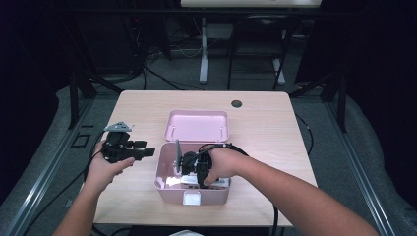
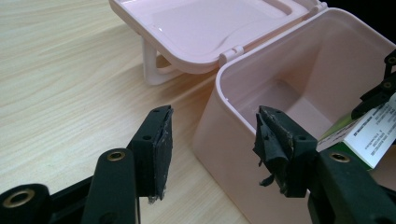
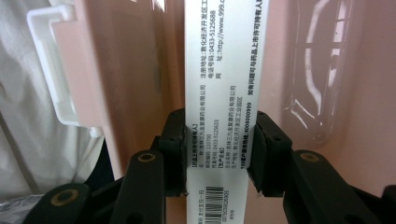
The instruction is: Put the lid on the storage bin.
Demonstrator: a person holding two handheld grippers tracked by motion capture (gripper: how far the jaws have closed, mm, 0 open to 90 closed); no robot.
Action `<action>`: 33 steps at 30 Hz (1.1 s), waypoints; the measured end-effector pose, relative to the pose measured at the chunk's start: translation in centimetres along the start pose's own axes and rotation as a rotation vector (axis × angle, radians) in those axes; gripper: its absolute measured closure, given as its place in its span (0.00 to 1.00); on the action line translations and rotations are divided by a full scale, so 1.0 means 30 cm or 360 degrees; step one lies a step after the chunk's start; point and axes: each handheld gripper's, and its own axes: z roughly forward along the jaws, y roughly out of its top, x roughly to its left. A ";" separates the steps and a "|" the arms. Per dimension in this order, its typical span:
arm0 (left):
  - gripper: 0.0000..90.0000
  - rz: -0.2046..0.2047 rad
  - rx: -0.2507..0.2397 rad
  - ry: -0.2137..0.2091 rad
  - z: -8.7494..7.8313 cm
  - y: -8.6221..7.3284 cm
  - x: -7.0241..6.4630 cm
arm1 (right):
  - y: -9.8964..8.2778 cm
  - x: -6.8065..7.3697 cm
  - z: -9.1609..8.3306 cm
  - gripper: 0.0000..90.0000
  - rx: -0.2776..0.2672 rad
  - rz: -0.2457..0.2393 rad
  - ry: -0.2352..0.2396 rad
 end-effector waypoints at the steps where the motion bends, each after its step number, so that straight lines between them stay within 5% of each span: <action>1: 0.51 0.0002 -0.0005 -0.0002 0.000 0.000 0.001 | 0.000 -0.001 0.004 0.68 0.0000 -0.0001 0.0004; 23: 0.51 -0.0010 -0.0017 -0.0001 -0.001 0.000 -0.001 | -0.011 -0.002 0.007 0.68 -0.0043 0.0042 0.0030; 33: 0.51 -0.0010 -0.0016 -0.0002 0.000 0.000 -0.001 | -0.013 0.008 0.006 0.69 -0.0053 -0.0041 0.0042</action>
